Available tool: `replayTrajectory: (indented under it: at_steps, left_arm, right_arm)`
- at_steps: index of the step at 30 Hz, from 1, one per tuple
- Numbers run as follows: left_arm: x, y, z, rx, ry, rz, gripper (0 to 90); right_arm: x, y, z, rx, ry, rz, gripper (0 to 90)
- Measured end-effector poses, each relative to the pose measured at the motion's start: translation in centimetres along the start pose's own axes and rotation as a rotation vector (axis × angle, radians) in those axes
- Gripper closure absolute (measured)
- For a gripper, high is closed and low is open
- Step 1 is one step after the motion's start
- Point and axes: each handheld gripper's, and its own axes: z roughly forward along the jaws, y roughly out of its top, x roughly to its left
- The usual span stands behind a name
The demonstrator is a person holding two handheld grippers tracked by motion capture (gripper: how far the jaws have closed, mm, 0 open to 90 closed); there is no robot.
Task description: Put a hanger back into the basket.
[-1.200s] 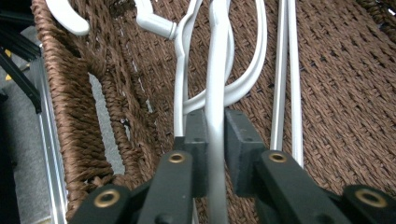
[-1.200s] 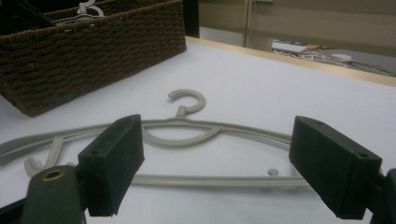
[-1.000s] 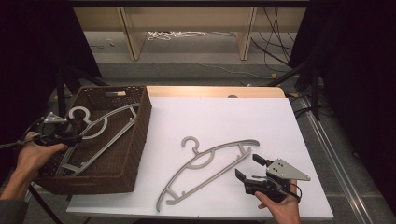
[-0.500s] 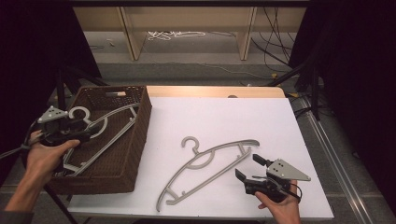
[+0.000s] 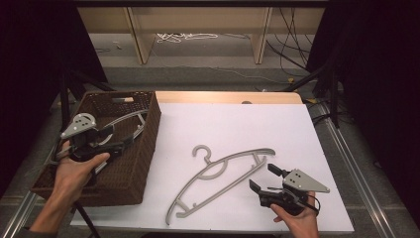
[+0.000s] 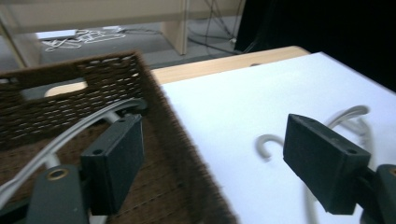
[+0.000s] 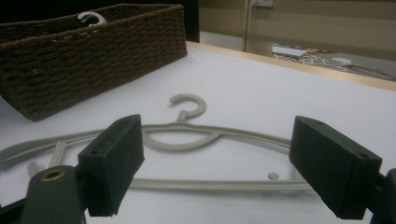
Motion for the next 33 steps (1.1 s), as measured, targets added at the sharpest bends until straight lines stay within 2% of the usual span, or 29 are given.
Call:
replayTrajectory:
  at_steps: [1,2,7,9,12,14,19,22,25,28,32,33]
  left_arm:
    - [-0.8,-0.1,0.2,-0.013,-0.022,0.006,16.8]
    - [-0.8,-0.1,0.2,-0.013,-0.022,0.006,16.6]
    - [-3.2,-0.6,0.8,-0.044,-0.075,0.019,16.4]
    - [-4.2,-1.0,1.2,-0.045,-0.08,0.038,16.4]
    - [-5.4,-1.5,1.9,-0.049,-0.116,0.049,16.4]
    - [-6.1,-1.7,2.3,-0.053,-0.136,0.051,16.5]
    - [-7.3,-2.1,2.9,-0.062,-0.178,0.064,16.6]
    - [-7.9,-2.8,3.3,-0.058,-0.197,0.058,17.0]
    - [-8.5,-4.0,3.8,-0.058,-0.201,0.076,16.5]
    - [-9.0,-4.8,4.3,-0.043,-0.226,0.076,16.3]
    - [-9.7,-5.4,4.8,-0.037,-0.23,0.097,16.2]
    - [-9.9,-5.5,5.0,-0.03,-0.231,0.089,16.2]
  right_arm:
    - [0.0,0.0,-0.1,0.004,-0.006,-0.004,18.6]
    - [0.0,0.0,-0.1,0.004,-0.006,-0.004,18.6]
    - [-0.1,-0.1,0.0,-0.001,-0.002,0.006,18.0]
    - [-0.2,0.0,-0.2,0.011,-0.01,0.008,17.9]
    - [-0.3,0.0,-0.2,0.008,-0.002,0.016,17.8]
    - [-0.4,-0.1,-0.2,-0.007,-0.015,0.009,17.7]
    - [-0.3,-0.1,-0.1,-0.016,0.004,0.014,17.7]
    - [-0.3,0.0,-0.3,0.003,-0.004,0.002,17.8]
    - [-0.3,0.0,-0.2,-0.002,-0.003,-0.001,17.8]
    - [-0.4,0.0,-0.2,0.005,0.003,0.004,17.8]
    - [-0.3,0.0,-0.2,-0.001,0.0,-0.001,17.8]
    - [-0.3,0.0,-0.2,-0.001,0.0,-0.001,17.8]
